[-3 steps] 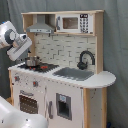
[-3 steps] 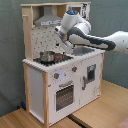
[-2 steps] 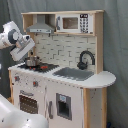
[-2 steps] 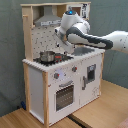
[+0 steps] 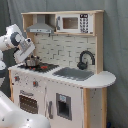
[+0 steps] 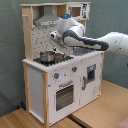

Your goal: Play with the kitchen

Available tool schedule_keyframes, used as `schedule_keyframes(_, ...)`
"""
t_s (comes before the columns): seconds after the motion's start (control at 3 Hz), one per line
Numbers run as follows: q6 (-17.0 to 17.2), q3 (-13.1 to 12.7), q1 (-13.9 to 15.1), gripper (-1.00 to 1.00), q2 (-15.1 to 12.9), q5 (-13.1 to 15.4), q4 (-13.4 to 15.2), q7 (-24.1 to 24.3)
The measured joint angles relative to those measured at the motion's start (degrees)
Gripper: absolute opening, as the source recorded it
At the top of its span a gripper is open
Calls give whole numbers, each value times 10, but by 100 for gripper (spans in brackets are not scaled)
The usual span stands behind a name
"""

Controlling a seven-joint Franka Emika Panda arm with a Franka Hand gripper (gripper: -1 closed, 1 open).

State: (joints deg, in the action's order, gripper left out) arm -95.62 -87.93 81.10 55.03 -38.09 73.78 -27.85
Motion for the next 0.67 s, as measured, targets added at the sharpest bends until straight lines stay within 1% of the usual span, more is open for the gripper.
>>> schedule_keyframes(0.33,9,-25,26,100,0,0,-31,-34)
schedule_keyframes(0.67,30,-40,53,100,0,0,-65,-76)
